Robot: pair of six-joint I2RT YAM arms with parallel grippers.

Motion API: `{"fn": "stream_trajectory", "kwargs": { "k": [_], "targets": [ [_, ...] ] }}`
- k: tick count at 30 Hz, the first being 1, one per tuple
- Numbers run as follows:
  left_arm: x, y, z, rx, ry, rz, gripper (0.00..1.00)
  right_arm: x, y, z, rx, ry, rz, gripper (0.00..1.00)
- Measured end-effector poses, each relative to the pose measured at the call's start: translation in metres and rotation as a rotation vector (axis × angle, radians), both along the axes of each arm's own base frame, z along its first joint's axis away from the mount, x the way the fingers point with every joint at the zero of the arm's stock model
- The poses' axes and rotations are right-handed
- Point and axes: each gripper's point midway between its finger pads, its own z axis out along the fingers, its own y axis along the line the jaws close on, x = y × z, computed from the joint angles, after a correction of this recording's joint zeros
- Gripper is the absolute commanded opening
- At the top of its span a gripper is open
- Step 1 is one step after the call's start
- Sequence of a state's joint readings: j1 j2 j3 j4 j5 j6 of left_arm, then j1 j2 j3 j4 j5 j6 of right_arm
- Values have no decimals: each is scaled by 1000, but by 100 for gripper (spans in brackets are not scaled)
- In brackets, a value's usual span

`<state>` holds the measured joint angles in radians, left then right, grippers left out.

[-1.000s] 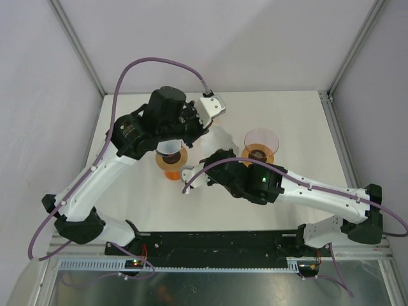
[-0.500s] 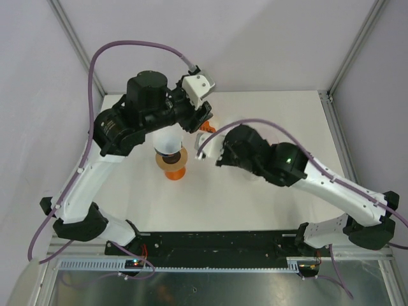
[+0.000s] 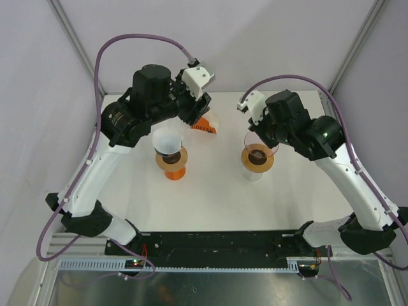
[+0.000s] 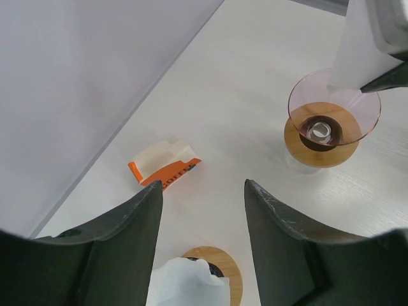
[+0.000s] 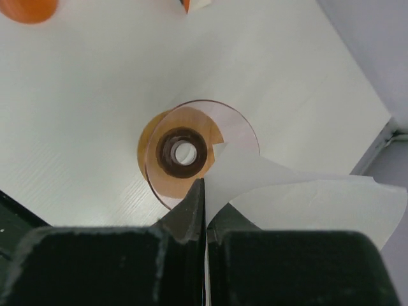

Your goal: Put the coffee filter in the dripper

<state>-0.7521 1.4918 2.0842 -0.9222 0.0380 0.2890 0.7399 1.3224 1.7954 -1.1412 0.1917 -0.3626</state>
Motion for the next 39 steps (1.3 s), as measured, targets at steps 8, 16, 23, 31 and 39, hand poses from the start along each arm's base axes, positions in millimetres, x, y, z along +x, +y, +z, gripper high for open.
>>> {"fn": "stream_trajectory", "kwargs": {
  "k": [8, 16, 23, 31, 39],
  "targets": [
    [0, -3, -16, 23, 33, -14, 59, 8, -12, -42, -8, 205, -90, 0],
    [-1, -3, -29, 43, 58, -19, 59, 13, -4, -91, -63, 408, -129, 0],
    [-4, -1, -26, 37, 52, -19, 59, 11, -4, -98, -70, 454, -151, 8],
    [-3, -2, -25, 32, 48, -23, 59, 11, 4, -104, -50, 499, -145, 33],
    [-3, -3, -24, 28, 43, -24, 60, 15, 14, -89, 3, 478, -115, 50]
  ]
}}
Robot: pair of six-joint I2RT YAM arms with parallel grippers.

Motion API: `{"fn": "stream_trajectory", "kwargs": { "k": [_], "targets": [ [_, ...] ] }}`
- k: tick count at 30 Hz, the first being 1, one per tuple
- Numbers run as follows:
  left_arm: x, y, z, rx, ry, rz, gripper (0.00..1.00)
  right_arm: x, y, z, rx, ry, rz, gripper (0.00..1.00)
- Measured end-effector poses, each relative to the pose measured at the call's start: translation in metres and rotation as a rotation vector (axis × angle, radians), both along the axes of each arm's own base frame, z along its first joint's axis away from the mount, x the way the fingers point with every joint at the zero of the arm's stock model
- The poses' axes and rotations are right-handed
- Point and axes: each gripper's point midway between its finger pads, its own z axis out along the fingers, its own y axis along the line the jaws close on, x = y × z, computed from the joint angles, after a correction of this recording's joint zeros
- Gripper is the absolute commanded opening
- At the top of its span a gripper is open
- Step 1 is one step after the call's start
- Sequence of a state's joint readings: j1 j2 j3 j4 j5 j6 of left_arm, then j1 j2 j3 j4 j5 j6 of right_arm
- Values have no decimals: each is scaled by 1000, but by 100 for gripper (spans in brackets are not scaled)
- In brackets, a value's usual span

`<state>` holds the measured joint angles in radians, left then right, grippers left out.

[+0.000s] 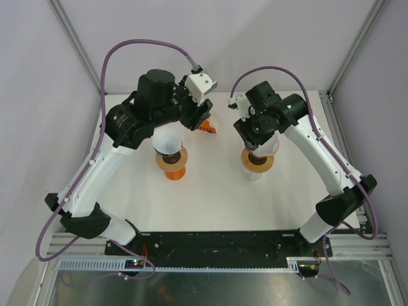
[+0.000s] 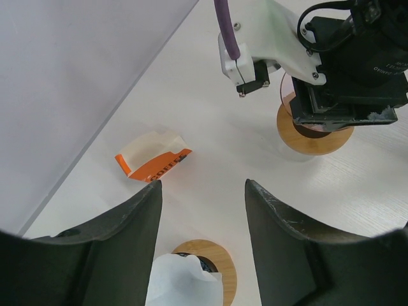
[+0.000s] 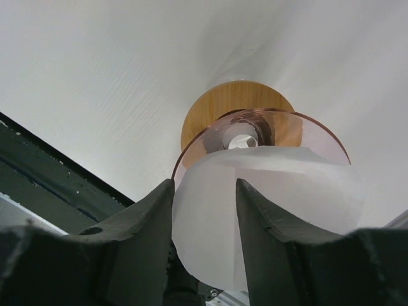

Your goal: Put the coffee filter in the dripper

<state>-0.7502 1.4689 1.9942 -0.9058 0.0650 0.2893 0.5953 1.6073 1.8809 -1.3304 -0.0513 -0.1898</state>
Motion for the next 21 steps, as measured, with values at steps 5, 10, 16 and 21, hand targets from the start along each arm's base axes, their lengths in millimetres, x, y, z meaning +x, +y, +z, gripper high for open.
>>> {"fn": "stream_trajectory", "kwargs": {
  "k": [5, 10, 16, 21],
  "targets": [
    [0, 0, 0, 2, -2, -1, 60, 1, 2, 7, 12, -16, 1, 52],
    [0, 0, 0, 4, -5, -3, 60, 8, 9, 41, 77, -102, 0, 50],
    [0, 0, -5, 11, 2, -3, 61, 13, 1, 78, 141, -220, -60, 8],
    [0, 5, -16, 31, 19, 6, 63, 19, -20, 57, 79, -195, -150, 0]
  ]
}}
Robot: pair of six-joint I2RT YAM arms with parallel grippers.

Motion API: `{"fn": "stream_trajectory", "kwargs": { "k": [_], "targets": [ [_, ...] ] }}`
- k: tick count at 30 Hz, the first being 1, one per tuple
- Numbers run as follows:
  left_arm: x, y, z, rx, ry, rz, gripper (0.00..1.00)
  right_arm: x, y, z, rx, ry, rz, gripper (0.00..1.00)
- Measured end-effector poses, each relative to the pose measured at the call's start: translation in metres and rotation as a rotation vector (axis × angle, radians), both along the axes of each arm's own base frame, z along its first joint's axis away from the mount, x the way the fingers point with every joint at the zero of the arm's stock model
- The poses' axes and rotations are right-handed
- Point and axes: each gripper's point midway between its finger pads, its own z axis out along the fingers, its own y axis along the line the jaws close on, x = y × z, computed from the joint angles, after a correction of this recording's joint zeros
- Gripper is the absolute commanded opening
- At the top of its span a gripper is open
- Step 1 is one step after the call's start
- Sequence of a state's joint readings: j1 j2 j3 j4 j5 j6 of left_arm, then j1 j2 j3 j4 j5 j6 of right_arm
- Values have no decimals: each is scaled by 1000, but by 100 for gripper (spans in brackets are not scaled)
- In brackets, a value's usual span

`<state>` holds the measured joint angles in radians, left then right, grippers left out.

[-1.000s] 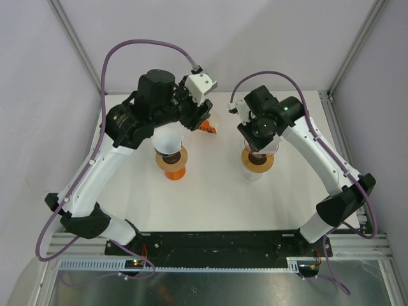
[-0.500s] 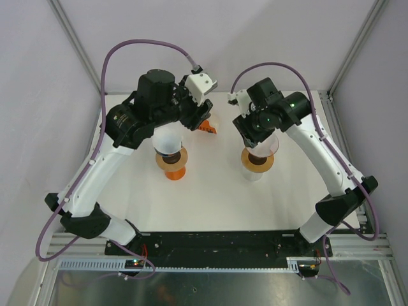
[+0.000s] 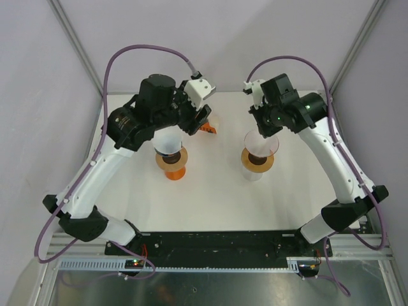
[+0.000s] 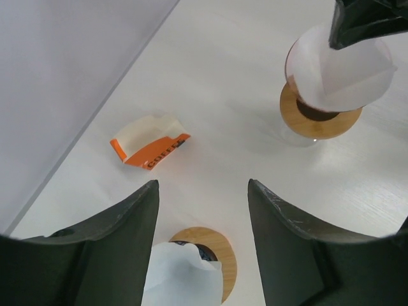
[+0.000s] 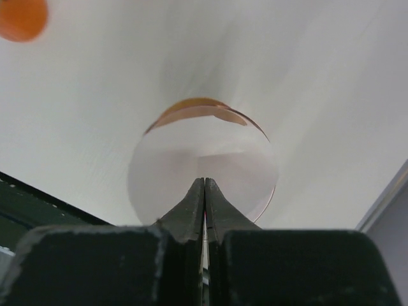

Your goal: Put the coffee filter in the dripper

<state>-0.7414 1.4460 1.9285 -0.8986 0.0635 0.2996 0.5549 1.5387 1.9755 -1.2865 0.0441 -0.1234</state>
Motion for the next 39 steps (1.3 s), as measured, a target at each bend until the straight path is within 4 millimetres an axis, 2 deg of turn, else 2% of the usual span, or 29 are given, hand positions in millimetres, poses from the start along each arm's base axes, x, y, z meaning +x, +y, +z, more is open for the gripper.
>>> {"fn": "stream_trajectory", "kwargs": {
  "k": [6, 10, 16, 22, 27, 32, 35, 39],
  "targets": [
    [9, 27, -20, 21, 39, 61, 64, 2, -16, -54, -97, 116, -57, 0],
    [11, 41, -23, 16, 48, 87, 64, 4, -19, -77, -127, 164, -67, 0],
    [10, 42, -21, 1, 44, 79, 64, 6, -19, -103, -153, 210, -70, 0],
    [10, 40, -19, -8, 43, 69, 64, -1, -22, -127, -175, 258, -67, 0],
    [11, 41, -19, -9, 43, 69, 65, 1, -19, -131, -167, 253, -65, 0],
    [10, 40, -19, -9, 44, 67, 65, 1, -15, -127, -157, 231, -53, 0],
    [10, 40, -19, -10, 44, 65, 65, 1, -11, -120, -150, 213, -40, 0],
    [10, 40, -19, -10, 44, 65, 65, 7, -6, -100, -131, 155, -34, 0]
  ]
}}
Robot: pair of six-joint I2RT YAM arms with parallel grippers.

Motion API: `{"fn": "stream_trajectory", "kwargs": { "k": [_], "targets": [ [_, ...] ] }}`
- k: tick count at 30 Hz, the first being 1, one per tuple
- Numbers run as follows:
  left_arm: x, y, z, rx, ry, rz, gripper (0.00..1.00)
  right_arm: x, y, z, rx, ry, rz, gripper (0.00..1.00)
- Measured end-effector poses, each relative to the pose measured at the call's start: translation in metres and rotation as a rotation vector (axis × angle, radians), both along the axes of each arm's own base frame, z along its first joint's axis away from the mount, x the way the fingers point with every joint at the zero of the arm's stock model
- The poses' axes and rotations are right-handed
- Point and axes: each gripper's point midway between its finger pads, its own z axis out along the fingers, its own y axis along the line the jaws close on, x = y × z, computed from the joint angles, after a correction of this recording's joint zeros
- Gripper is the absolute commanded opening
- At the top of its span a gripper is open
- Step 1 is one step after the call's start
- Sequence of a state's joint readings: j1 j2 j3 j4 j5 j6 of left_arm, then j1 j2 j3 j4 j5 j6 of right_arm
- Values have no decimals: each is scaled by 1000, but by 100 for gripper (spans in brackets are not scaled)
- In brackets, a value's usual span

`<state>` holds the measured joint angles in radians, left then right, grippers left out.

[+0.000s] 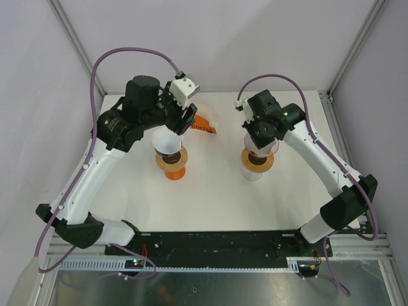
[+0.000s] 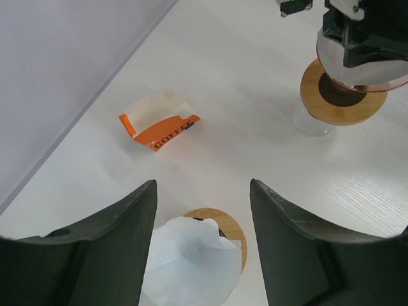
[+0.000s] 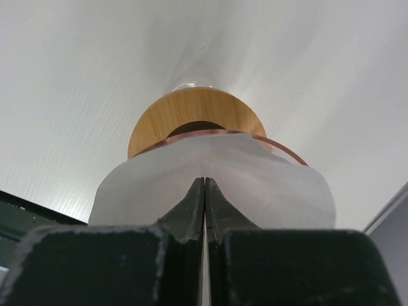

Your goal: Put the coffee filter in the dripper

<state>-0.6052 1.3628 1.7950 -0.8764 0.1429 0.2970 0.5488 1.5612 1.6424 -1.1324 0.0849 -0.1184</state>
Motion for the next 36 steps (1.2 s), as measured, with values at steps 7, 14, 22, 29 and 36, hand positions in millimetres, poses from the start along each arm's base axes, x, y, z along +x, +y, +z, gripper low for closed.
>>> {"fn": "stream_trajectory", "kwargs": {
  "k": [7, 14, 22, 29, 36],
  "targets": [
    [0, 0, 0, 0, 0, 0, 66, -2, -5, 14, -3, -41, -1, 0],
    [0, 0, 0, 0, 0, 0, 66, -14, -16, 3, -17, -9, -24, 0],
    [0, 0, 0, 0, 0, -2, 66, -19, -19, -3, -5, 15, -32, 0],
    [0, 0, 0, 0, 0, -2, 66, -19, -18, -8, 6, 27, -29, 0],
    [0, 0, 0, 0, 0, -3, 66, -23, -17, -18, 7, 56, -21, 0]
  ]
}}
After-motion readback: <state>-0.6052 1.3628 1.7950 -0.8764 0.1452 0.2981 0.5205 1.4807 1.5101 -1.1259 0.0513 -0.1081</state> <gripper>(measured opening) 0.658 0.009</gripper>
